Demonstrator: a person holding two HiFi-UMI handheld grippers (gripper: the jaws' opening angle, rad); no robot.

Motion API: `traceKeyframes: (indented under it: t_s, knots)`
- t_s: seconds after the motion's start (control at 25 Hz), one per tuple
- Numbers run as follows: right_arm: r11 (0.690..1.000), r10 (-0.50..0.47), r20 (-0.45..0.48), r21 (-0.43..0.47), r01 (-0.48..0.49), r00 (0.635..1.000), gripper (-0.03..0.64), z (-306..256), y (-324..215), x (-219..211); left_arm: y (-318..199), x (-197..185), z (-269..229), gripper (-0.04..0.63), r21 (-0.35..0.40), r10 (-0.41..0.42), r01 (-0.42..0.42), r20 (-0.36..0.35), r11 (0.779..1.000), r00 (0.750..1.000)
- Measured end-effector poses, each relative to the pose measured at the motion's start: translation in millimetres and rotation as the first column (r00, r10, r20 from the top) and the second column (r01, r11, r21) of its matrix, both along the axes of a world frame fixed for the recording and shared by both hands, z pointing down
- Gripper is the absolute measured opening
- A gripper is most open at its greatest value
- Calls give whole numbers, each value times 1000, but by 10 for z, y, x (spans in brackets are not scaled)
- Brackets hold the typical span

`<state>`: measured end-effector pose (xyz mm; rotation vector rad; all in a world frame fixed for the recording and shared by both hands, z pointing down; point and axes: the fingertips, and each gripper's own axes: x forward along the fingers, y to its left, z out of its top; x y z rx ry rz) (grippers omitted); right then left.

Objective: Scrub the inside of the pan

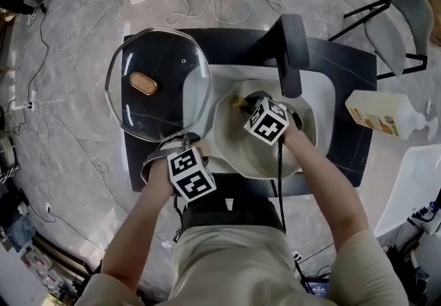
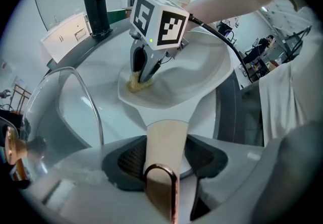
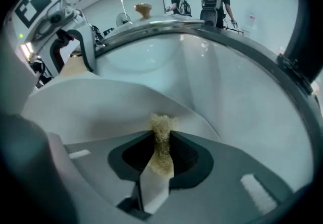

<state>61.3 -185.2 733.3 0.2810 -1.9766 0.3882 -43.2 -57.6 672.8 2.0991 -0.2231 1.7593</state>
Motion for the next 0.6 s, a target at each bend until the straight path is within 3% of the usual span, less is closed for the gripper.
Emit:
traceKeyframes:
  t_s: [0.16,0.36,0.48,0.6]
  knots:
    - [995,64,-114,80,-55,991,92,96,-193,357,2,-7,10,239,-1,-6,6,-1,1000,1000]
    - [990,6,-307,138,38,952,89,75,-234,685,6,4,12,239,6,-24,24,-6,1000,1000]
    - [988,-60,-445,104,118,893,89,30,-151,934,-9,18,25,239,15,-33,34,-10,999,999]
    - [977,-182,-568,-10,214,803,89,-13,96,1204,-16,22,31,239,13,-42,42,-13,999,999]
